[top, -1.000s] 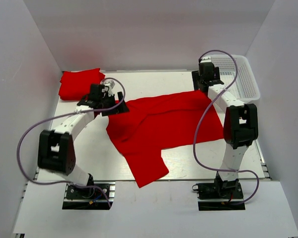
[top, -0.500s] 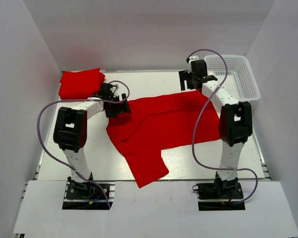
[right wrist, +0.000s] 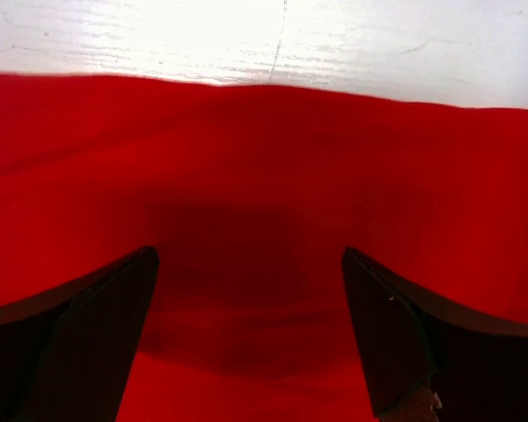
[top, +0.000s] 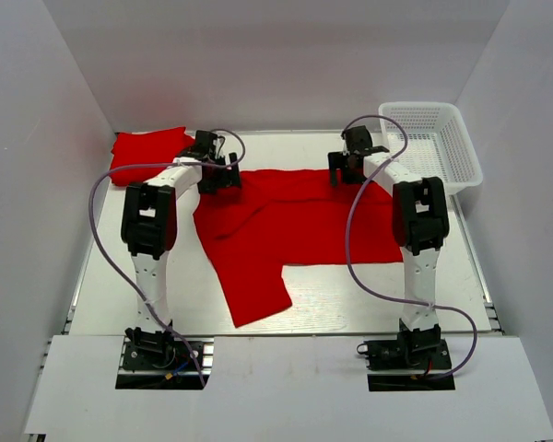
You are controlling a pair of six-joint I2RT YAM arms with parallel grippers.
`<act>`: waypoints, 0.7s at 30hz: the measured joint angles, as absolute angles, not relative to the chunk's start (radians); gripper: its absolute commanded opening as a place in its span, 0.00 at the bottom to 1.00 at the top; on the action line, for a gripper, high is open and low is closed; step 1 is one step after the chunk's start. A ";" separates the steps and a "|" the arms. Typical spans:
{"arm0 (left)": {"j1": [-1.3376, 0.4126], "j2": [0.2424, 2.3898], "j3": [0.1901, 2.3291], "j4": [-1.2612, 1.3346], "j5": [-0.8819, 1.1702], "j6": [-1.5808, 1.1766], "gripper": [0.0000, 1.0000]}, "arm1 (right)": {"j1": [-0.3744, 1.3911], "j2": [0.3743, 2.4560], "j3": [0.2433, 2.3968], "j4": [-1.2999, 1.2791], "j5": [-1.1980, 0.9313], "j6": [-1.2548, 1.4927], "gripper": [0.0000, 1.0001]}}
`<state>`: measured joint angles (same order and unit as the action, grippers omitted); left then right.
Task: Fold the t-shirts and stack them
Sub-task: Fold the flattened tshirt in 1/3 of the way
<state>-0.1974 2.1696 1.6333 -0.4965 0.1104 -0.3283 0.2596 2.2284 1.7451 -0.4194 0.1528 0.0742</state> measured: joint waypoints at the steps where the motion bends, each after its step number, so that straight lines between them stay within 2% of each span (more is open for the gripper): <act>1: -0.197 2.197 1.678 -0.503 0.103 -0.319 1.00 | 0.260 2.231 1.745 -0.426 0.149 0.082 0.90; 8: -0.178 2.384 1.983 -0.579 0.086 -0.274 1.00 | 0.257 2.232 1.729 -0.439 0.150 0.132 0.90; 21: -0.150 2.345 1.902 -0.513 0.130 -0.217 1.00 | 0.257 2.211 1.679 -0.388 0.168 0.174 0.90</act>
<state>-0.1501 2.3451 1.9022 -0.5129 0.1295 -0.2169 0.2565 2.2112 1.6787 -0.3882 0.1684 0.1738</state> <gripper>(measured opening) 0.994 0.904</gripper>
